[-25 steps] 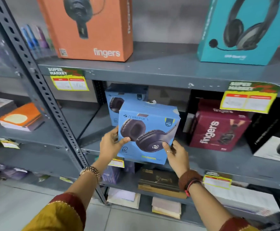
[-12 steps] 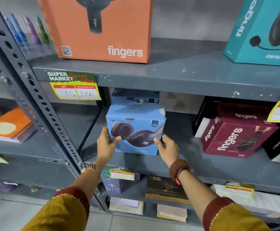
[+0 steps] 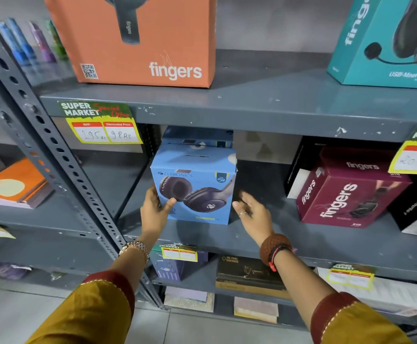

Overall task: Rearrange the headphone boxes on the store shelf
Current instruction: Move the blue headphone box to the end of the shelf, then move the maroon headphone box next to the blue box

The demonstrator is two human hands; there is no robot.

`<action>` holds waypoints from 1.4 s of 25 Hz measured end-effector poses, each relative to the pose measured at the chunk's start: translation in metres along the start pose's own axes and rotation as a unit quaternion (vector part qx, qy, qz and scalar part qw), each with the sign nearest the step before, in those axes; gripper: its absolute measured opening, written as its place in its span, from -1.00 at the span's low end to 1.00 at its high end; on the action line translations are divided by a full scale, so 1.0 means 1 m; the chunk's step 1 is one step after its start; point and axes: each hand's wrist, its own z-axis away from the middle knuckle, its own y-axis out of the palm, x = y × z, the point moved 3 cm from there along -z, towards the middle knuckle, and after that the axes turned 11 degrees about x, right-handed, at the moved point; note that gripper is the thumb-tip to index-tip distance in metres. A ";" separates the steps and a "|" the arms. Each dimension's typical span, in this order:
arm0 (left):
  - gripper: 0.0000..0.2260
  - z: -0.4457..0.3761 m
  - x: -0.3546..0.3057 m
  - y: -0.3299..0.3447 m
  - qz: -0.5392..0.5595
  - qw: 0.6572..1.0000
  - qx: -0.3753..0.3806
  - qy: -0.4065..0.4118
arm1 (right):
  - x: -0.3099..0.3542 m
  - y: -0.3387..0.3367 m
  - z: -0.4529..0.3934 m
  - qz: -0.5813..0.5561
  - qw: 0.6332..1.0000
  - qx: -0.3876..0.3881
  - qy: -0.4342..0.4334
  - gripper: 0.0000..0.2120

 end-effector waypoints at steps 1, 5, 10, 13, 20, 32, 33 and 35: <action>-0.57 0.007 0.004 0.004 0.022 1.000 -0.015 -0.015 | -0.004 -0.011 0.007 -0.012 1.000 -0.007 0.001 -0.60; -0.50 0.048 0.022 0.032 0.039 0.993 -0.073 -0.088 | -0.038 -0.069 0.043 -0.016 0.999 -0.044 0.009 -0.68; -0.55 0.083 0.019 0.099 0.046 0.991 -0.085 -0.090 | -0.086 -0.151 0.091 -0.013 0.994 -0.099 0.054 -0.74; -0.62 0.096 0.002 0.166 0.046 0.994 -0.064 -0.074 | -0.111 -0.206 0.111 -0.033 0.985 -0.144 0.085 -0.76; -0.65 0.098 -0.052 0.304 0.063 0.996 0.052 -0.040 | -0.127 -0.295 0.090 -0.145 0.973 -0.160 0.085 -0.46; -0.56 0.071 -0.102 0.372 -0.009 0.996 0.093 0.006 | -0.123 -0.312 0.051 -0.109 0.988 -0.066 0.085 -0.49; -0.57 0.075 -0.101 0.371 -0.025 0.996 0.088 0.016 | -0.123 -0.313 0.054 -0.095 0.990 -0.066 0.084 -0.45; -0.55 0.086 -0.100 0.369 -0.038 0.996 0.076 0.038 | -0.112 -0.321 0.067 -0.052 0.991 -0.079 0.090 -0.45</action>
